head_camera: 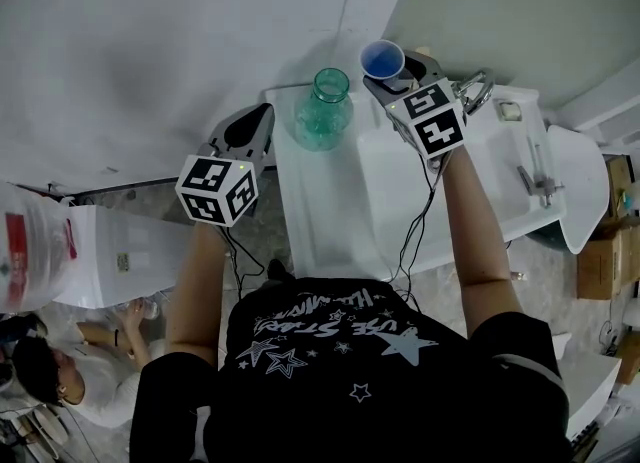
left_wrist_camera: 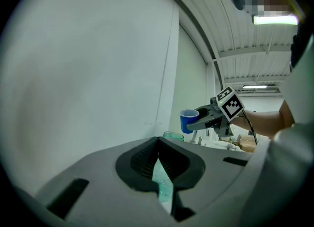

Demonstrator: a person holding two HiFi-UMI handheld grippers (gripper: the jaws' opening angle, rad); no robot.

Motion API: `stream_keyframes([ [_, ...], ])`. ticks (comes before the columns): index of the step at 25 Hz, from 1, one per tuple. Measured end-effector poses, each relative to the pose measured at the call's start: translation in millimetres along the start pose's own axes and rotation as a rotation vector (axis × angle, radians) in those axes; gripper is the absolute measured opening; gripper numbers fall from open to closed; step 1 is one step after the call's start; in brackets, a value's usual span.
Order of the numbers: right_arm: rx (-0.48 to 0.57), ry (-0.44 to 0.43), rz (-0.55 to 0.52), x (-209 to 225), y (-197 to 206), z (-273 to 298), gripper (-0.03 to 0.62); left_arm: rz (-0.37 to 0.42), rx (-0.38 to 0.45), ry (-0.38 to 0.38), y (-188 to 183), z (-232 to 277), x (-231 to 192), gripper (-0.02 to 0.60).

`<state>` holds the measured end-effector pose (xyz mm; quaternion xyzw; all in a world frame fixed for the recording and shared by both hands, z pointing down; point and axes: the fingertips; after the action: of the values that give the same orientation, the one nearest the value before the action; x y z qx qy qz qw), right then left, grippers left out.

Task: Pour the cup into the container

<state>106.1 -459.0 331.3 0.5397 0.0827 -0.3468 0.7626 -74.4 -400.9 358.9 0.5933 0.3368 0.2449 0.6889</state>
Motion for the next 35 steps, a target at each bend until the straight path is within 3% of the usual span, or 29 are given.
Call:
stream_keyframes([
  [35,0.031,0.226,-0.686,-17.9,-12.5,33.7,0.275,-0.043,-0.016,-0.017,16.5,0.0,-7.7,0.009],
])
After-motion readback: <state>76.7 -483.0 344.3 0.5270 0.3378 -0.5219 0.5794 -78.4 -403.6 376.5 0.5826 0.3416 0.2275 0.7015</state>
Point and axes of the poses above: the fingertips, and each gripper's own axes: z forward along the fingers, x to its right, y out of its underside, and after that the axes turned 10 degrees about y, right-handed
